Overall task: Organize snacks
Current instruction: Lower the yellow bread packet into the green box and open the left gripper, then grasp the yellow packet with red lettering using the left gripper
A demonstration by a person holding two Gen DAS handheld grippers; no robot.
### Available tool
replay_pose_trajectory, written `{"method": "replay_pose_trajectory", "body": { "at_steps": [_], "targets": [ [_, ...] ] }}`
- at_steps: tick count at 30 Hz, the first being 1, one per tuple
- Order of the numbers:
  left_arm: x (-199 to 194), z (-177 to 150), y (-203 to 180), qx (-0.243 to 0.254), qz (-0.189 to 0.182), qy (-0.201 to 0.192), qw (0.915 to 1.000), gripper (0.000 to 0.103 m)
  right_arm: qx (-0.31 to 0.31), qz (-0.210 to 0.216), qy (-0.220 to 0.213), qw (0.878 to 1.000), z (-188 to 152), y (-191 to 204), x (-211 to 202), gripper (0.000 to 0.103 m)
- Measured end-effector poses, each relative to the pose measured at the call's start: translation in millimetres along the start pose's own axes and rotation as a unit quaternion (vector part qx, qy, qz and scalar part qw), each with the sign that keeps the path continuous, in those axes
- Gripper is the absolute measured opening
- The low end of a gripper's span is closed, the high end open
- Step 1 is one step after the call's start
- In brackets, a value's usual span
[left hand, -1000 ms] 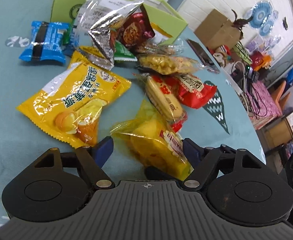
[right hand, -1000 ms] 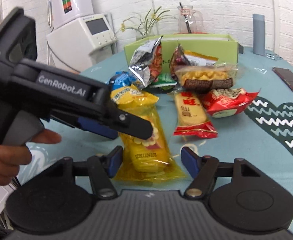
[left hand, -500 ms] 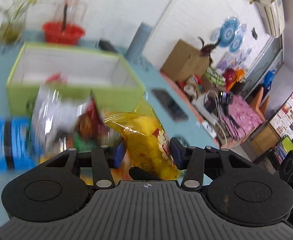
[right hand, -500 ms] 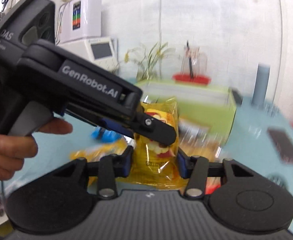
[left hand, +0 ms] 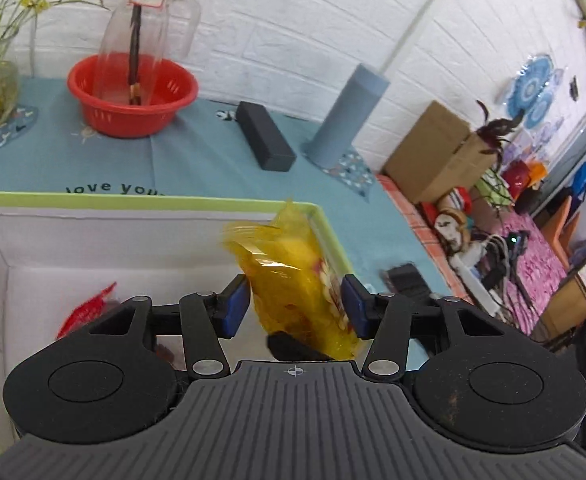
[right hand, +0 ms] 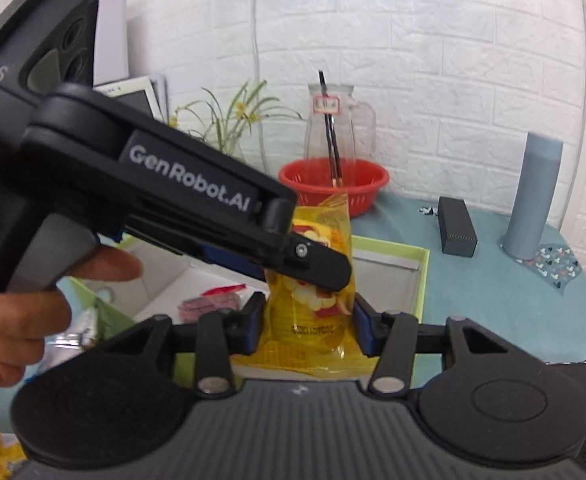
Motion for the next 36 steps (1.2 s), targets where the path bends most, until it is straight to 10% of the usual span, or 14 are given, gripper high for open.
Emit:
{"method": "replay_pose_trajectory", "body": {
  "at_steps": [9,16,27,32,36],
  "targets": [
    [-58,-7,2,0.009,0.012,-0.057,0.9983,0.057,0.014,-0.032,-0.070,0.997,6,-19,-67,0.070],
    [-127,-77,-44,0.061,-0.019,-0.088,0.9940,0.066,0.032,-0.057,-0.093,0.993,-47,7,-151,0.090],
    [-107,-229,-41,-0.015,-0.036,0.010,0.9992,0.065,0.058,-0.064,0.002,0.996,-178,76,-172,0.094],
    [-96,-236,-28,-0.046,-0.030,0.026,0.9981,0.063,0.028,0.022,0.021,0.999,-191,126,-174,0.093],
    [-78,-230,-28,-0.034,-0.026,0.064,0.9970,0.049,0.011,0.011,0.054,0.998,-193,128,-146,0.093]
  ]
}}
Point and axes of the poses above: each gripper's, at about its wrist camera, not at the fingertips, and x roughly the way its jaws point, y to its left, z to its top, the point moved 10 cm from there along x, roughly the way its jaws point, and after that the axes turned 5 degrees about y, right-handed, at the moved point
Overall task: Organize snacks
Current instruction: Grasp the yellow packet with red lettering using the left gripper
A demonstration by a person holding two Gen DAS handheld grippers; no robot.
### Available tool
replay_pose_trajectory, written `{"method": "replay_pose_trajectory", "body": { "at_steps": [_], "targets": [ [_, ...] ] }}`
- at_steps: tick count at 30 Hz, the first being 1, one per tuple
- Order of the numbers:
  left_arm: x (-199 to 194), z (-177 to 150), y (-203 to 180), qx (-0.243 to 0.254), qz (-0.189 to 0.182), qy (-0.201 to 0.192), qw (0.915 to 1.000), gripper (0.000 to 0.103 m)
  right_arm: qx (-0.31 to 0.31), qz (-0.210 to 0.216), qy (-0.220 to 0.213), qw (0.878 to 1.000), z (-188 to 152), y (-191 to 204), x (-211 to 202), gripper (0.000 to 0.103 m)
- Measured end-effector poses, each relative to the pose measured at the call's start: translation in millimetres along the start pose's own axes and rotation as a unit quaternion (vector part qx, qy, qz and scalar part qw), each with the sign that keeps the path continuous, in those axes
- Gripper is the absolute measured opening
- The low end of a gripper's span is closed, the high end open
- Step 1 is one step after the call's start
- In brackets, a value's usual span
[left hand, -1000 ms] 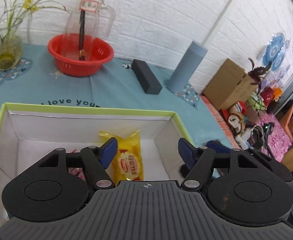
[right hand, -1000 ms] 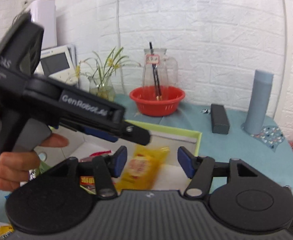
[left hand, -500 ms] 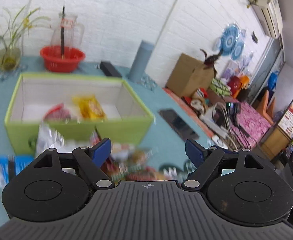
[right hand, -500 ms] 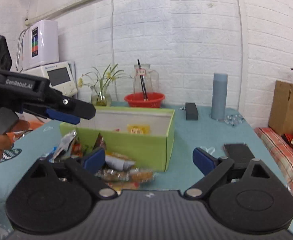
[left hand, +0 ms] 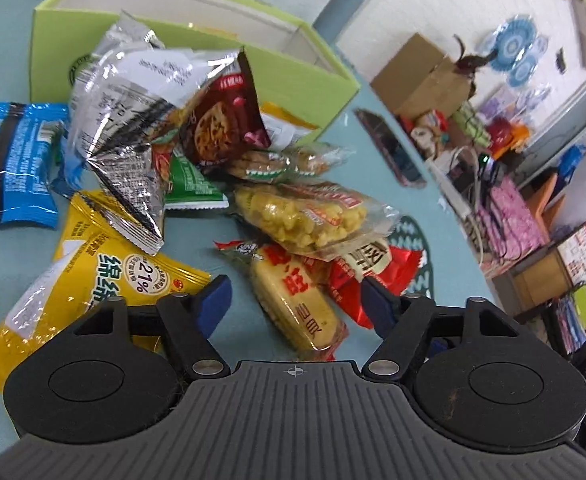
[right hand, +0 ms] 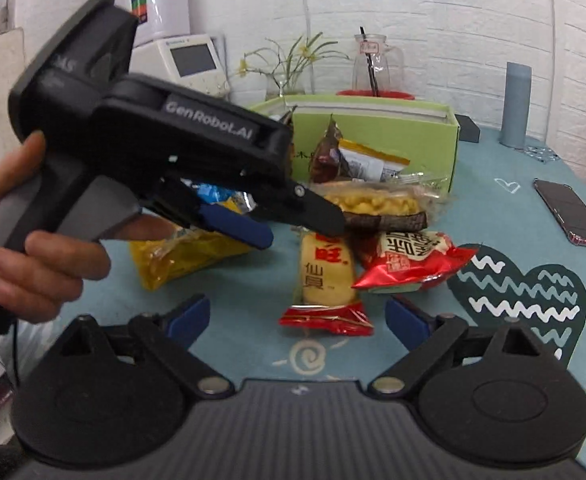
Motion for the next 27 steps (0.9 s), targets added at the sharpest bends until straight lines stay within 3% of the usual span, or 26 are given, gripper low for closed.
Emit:
{"method": "replay_pose_trajectory", "body": {
  "at_steps": [4,6,7,9,19,22,25,27],
  "targets": [
    [16,-1,2,0.022,0.021,0.020,0.9993,0.033,0.004,0.002,0.024,1.000,1,-6,24,0.081],
    [20,-1,3,0.024,0.025,0.021,0.9992,0.019,-0.005,-0.001,0.031,1.000,3,-2,27,0.071],
    [19,-2,4,0.024,0.027,0.019,0.9992,0.019,-0.010,-0.001,0.032,0.999,4,1,26,0.064],
    [16,-6,5,0.022,0.024,0.019,0.9993,0.017,-0.025,-0.006,0.030,0.999,1,9,24,0.064],
    [-26,-68,5,0.040,0.033,0.011,0.9986,0.019,-0.026,0.018,0.027,0.999,-37,61,-18,0.069],
    [-26,-67,5,0.041,0.041,0.007,0.9983,0.028,-0.025,0.018,0.029,0.999,-35,60,-18,0.071],
    [-26,-68,4,0.038,0.029,0.007,0.9988,0.043,-0.020,0.010,0.024,0.999,-32,58,-16,0.071],
    [-26,-67,4,0.044,0.033,0.004,0.9985,0.035,-0.026,0.003,0.018,1.000,-34,58,-12,0.070]
  ]
}}
Point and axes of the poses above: each gripper's, at about its wrist camera, not at the fingertips, and x roughly the way its jaws point, y to its left, z to its top, the point moved 10 cm from there along x, roughly the way its jaws point, and after that the axes turned 5 degrees about y, right-handed, at the moved point
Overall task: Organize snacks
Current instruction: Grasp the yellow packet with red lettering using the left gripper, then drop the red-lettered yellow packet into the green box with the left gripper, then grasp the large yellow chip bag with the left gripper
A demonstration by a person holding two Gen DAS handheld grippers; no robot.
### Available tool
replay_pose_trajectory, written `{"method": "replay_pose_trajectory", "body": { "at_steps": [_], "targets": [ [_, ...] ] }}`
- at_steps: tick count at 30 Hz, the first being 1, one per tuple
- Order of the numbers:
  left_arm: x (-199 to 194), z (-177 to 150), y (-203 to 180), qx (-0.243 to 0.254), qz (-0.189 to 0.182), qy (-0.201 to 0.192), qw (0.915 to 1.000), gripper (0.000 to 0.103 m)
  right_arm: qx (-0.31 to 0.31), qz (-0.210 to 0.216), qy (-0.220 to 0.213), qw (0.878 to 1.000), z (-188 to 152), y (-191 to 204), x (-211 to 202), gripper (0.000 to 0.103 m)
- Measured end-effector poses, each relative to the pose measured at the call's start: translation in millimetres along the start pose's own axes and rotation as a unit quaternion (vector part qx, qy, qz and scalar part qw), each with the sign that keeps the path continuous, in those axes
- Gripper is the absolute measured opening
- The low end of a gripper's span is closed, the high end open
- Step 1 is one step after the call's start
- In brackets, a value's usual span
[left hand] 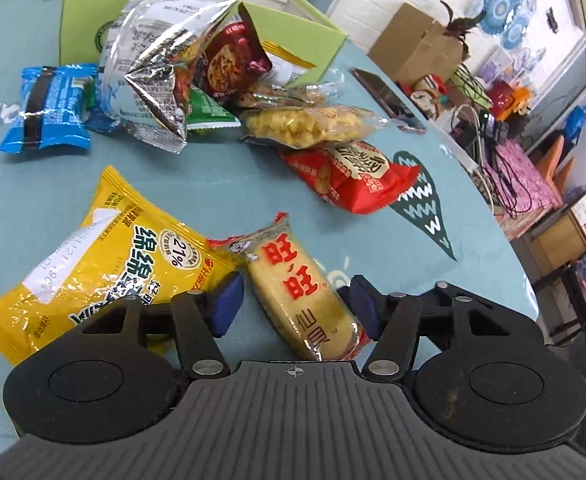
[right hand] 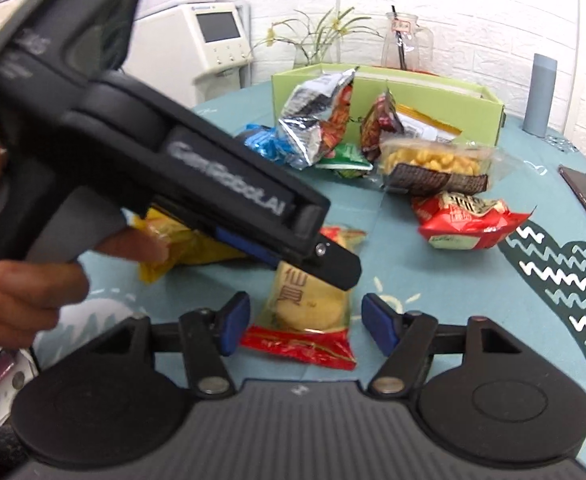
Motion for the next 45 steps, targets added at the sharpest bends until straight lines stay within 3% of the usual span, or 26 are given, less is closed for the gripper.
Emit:
{"method": "replay_pose_trajectory", "body": {
  "at_steps": [1,2,5,11,21,25,29,31,33,35,36,37,38,39,45],
  "targets": [
    [0,0,0,0.004,0.004,0.000,1.0000,0.026,-0.006,-0.006,-0.008,1.000,0,1,0,0.054],
    [-1,0,0,0.003,0.005,-0.002,1.0000,0.020,-0.007,-0.012,-0.007,1.000,0,2,-1,0.050],
    [-9,11,-4,-0.001,-0.009,-0.017,0.9998,0.014,0.003,-0.012,-0.017,1.000,6,-3,-7,0.050],
    [-35,70,-24,0.019,-0.027,-0.080,0.9963,0.014,0.001,-0.026,-0.076,0.997,61,-27,-28,0.050],
    [-45,206,-29,0.027,-0.016,-0.134,0.9905,0.014,-0.039,-0.047,-0.128,0.990,166,-85,-4,0.051],
    [-22,257,-28,0.040,0.004,-0.138,0.9896,0.015,-0.043,-0.058,-0.124,0.990,202,-119,24,0.051],
    [26,291,-10,0.024,0.013,-0.106,0.9940,0.015,-0.028,-0.057,-0.095,0.993,215,-153,73,0.051],
    [51,298,2,0.011,0.007,-0.090,0.9959,0.016,-0.018,-0.053,-0.081,0.995,214,-167,94,0.052],
    [73,300,15,-0.007,0.000,-0.076,0.9971,0.025,0.006,-0.041,-0.075,0.996,212,-179,110,0.055],
    [80,299,26,-0.018,0.002,-0.069,0.9975,0.030,0.034,-0.029,-0.080,0.996,209,-189,110,0.072],
    [77,297,28,-0.019,0.004,-0.071,0.9973,0.030,0.041,-0.025,-0.089,0.995,205,-185,99,0.073],
    [69,296,29,-0.017,0.003,-0.081,0.9966,0.031,0.043,-0.022,-0.101,0.994,205,-186,90,0.078],
    [59,293,29,-0.011,0.002,-0.094,0.9955,0.035,0.044,-0.026,-0.116,0.992,204,-187,81,0.092],
    [49,290,27,-0.007,0.001,-0.104,0.9945,0.042,0.041,-0.033,-0.131,0.990,203,-187,71,0.098],
    [-28,256,8,0.026,-0.011,-0.161,0.9866,0.057,0.025,-0.048,-0.155,0.986,183,-175,22,0.101]
  ]
}}
Point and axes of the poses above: each gripper's, at about its wrist camera, not at the fingertips, and x roughly the way its jaws point, y to its left, z to its top, the point moved 10 cm from there along x, roughly the way its jaws point, and after that the axes turned 5 degrees about y, right-handed, at the moved point
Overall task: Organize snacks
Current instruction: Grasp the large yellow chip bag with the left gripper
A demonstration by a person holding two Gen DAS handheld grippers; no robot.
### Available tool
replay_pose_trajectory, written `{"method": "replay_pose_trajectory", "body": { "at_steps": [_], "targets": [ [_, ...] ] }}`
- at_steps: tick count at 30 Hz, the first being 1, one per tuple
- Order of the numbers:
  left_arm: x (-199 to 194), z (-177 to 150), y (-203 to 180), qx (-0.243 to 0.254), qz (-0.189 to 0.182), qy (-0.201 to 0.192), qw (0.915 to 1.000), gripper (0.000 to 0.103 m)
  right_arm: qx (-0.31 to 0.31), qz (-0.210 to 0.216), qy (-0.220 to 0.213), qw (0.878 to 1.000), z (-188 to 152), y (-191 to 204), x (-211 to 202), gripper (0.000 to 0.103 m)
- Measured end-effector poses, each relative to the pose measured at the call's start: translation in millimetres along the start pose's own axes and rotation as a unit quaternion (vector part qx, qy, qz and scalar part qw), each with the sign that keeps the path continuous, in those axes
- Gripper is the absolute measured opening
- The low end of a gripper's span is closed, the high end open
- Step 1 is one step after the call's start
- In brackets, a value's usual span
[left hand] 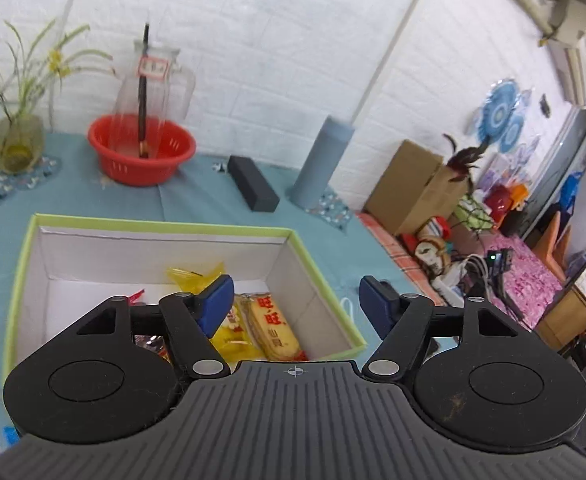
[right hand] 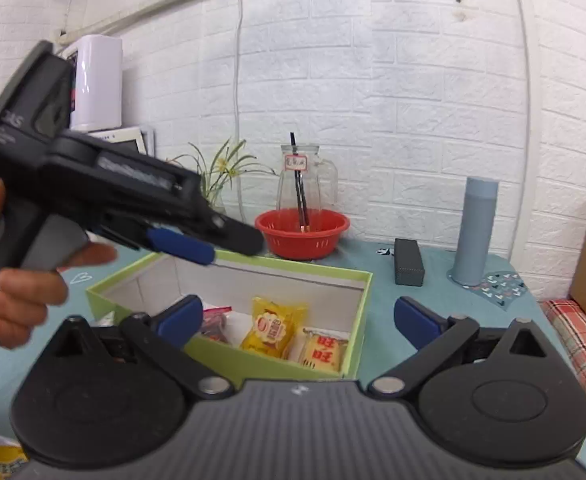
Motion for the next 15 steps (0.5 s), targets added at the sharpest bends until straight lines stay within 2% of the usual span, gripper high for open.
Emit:
{"method": "replay_pose_trajectory", "body": {
  "at_steps": [3,7,9,11,15],
  "targets": [
    [-40,-14,-2,0.011,0.007,-0.025,0.9996,0.062,0.000,0.010,-0.003,1.000,-11,14,-25,0.102],
    [-85,-47,13,0.018,0.046,-0.046,0.9977,0.062,0.003,0.033,0.010,0.999,-35,47,-52,0.102],
    [-105,-71,29,0.012,0.067,-0.046,0.9966,0.067,0.009,0.059,0.021,0.998,-49,70,-63,0.102],
    [-118,-98,45,0.004,0.083,-0.033,0.9960,0.068,0.014,0.092,0.039,0.995,-66,98,-70,0.102],
    [-126,-167,70,-0.016,0.092,0.036,0.9950,0.065,0.024,0.153,0.108,0.982,-111,153,-72,0.102]
  ]
}}
Point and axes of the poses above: each gripper's, at about its wrist camera, not at the fingertips, and x roughly the way its jaws point, y to its left, z to its top, the point moved 10 cm from there along x, roughly the way its jaws point, and after that the axes turned 5 degrees about y, right-handed, at the moved point
